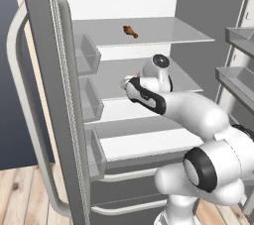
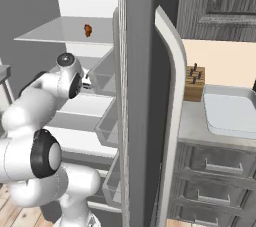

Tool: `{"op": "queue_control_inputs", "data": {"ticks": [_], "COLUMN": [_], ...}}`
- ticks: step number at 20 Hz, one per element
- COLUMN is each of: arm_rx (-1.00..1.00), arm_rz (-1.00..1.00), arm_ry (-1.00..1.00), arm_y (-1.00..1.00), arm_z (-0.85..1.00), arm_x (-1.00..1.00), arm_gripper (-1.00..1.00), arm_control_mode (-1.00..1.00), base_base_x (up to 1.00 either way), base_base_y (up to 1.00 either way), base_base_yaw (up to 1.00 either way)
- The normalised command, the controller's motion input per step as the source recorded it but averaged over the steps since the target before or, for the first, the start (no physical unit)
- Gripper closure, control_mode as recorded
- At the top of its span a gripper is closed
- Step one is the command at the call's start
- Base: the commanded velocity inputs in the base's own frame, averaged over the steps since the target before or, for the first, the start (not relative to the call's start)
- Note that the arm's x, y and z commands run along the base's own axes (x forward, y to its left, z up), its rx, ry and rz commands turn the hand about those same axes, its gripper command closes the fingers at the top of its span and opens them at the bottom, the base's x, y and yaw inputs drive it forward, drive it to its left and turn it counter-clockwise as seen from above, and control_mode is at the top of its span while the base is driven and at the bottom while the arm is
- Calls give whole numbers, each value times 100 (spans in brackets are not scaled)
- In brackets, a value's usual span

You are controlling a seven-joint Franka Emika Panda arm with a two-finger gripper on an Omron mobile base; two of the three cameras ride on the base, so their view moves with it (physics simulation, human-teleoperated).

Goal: Place one squash and one chicken drumstick in each tupperware on the nearby counter, to pack two identical lunches.

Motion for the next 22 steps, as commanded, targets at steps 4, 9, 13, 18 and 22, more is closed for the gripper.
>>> {"op": "queue_control_inputs", "data": {"ticks": [4, 9, 13, 18, 22], "arm_rx": [-2, 0, 0, -1, -2], "arm_rz": [0, 0, 0, 0, 0], "arm_ry": [0, 0, 0, 3, 5], "arm_y": [4, 2, 6, 14, 12], "arm_z": [-30, -22, -16, -21, -25], "arm_x": [45, 46, 48, 39, 35], "arm_gripper": [-100, -100, -100, -100, -100], "arm_control_mode": [-100, -100, -100, -100, -100], "base_base_x": [0, 0, 0, 0, 0], "base_base_y": [0, 0, 0, 0, 0], "base_base_yaw": [0, 0, 0, 0, 0]}}
